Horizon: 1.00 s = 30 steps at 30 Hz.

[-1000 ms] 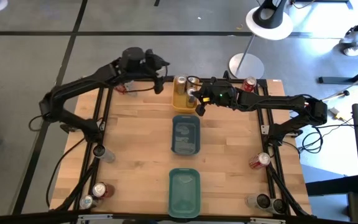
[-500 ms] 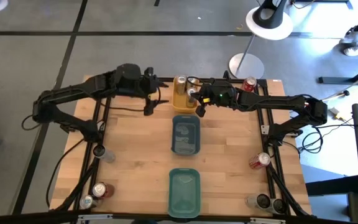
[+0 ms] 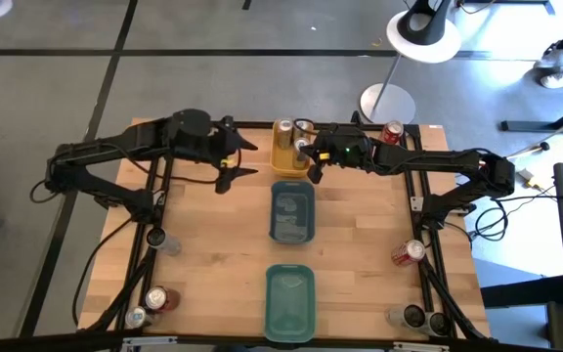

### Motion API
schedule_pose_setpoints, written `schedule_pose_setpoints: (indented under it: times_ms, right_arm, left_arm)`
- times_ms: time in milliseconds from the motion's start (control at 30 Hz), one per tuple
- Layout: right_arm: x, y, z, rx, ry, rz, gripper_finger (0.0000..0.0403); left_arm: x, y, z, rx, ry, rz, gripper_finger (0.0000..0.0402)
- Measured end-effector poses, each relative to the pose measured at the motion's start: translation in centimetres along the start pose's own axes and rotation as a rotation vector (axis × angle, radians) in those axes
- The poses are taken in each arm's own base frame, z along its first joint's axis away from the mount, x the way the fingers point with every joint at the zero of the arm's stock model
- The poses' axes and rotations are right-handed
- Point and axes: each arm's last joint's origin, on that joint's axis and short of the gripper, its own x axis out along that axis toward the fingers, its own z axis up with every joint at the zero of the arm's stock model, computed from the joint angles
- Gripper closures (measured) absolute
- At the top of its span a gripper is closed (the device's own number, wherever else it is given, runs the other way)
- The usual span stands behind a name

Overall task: Sort soda cans
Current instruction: Put the blue soda can into the yellow bin

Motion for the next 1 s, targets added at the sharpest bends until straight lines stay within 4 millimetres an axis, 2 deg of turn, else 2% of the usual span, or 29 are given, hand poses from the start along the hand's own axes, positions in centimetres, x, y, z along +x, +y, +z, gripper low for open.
schedule_pose_setpoints:
  times_ms: [167,267,467,600,833,1000]
  right_arm:
    - [0.0,0.0,0.0,0.031,-0.003,-0.001,0.04]
    - [0.0,0.0,-0.1,0.029,0.015,0.013,0.04]
    - [0.0,0.2,-0.5,0.011,0.051,0.071,0.04]
    - [0.0,0.3,-0.5,-0.023,0.052,0.115,0.04]
    - [0.0,0.3,-0.6,-0.068,0.066,0.122,0.04]
    - [-0.1,0.3,-0.9,-0.093,0.095,0.122,0.04]
  left_arm:
    - [0.3,0.1,1.0,0.008,-0.101,0.013,0.0125]
    - [0.2,-0.8,0.5,0.027,-0.036,-0.028,0.0125]
    - [-0.7,-4.8,-2.2,-0.111,0.284,-0.045,0.0125]
    - [-1.8,-7.4,-3.7,-0.277,0.461,-0.022,0.0125]
    - [-3.6,-11.0,-5.1,-0.591,0.649,-0.009,0.0125]
    - [-3.8,-14.1,-5.8,-0.681,0.761,-0.043,0.0125]
